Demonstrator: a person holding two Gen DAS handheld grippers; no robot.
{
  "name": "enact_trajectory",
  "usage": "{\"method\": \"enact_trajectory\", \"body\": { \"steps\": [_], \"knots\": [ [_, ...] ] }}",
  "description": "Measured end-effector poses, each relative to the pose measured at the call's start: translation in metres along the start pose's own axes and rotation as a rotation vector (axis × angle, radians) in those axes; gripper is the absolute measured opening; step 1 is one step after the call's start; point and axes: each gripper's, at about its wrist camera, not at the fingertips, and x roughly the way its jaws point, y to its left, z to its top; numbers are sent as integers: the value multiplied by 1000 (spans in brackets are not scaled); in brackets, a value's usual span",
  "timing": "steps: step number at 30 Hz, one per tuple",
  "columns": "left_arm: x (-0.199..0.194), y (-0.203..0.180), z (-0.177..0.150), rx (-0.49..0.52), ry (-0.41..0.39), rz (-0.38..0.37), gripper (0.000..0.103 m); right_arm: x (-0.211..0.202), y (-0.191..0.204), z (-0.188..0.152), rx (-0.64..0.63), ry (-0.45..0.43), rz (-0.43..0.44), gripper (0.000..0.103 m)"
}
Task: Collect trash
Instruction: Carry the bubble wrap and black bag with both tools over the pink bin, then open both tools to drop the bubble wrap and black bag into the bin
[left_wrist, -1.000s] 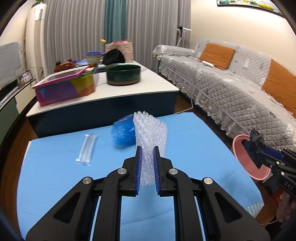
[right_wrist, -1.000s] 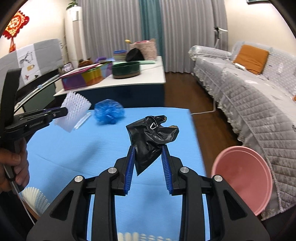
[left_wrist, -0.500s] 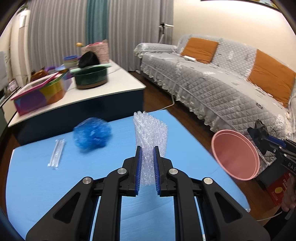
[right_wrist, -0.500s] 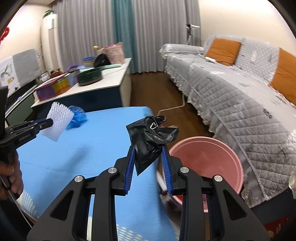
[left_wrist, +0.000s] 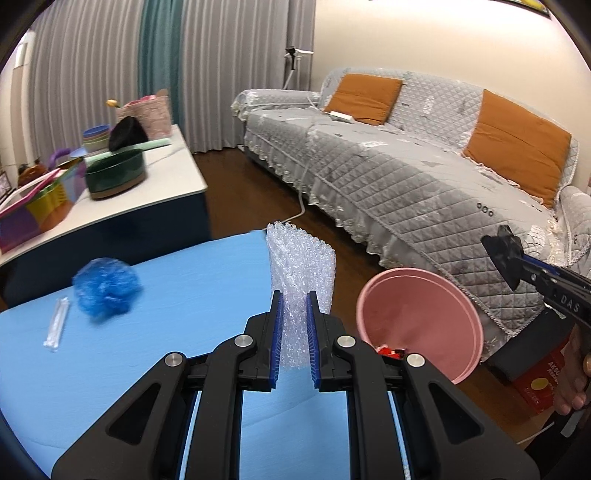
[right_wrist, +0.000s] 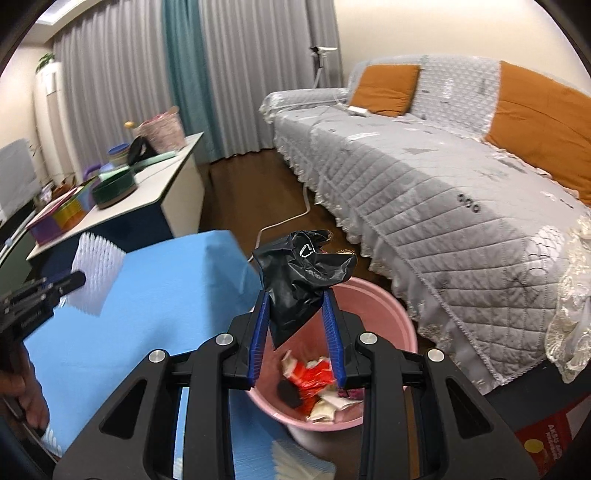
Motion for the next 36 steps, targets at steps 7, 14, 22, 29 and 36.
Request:
{"method": "enact_trajectory", "body": {
  "steps": [7,14,22,29,36],
  "knots": [
    [15,-36,7,21,6,-41,12,10,-33,9,68,5,-24,30],
    [32,-64,11,43,27,-75,12,20,-45,15,97,31,-42,30],
    [57,-93,4,77,68,-112,12,31,-47,18,88,75,-71,30],
    [73,-110,0,91,92,-134,12,41,-53,18,100,95,-74,30],
    [81,-117,0,99,103,-148,12,47,-55,19,107,106,-72,30]
  ]
}}
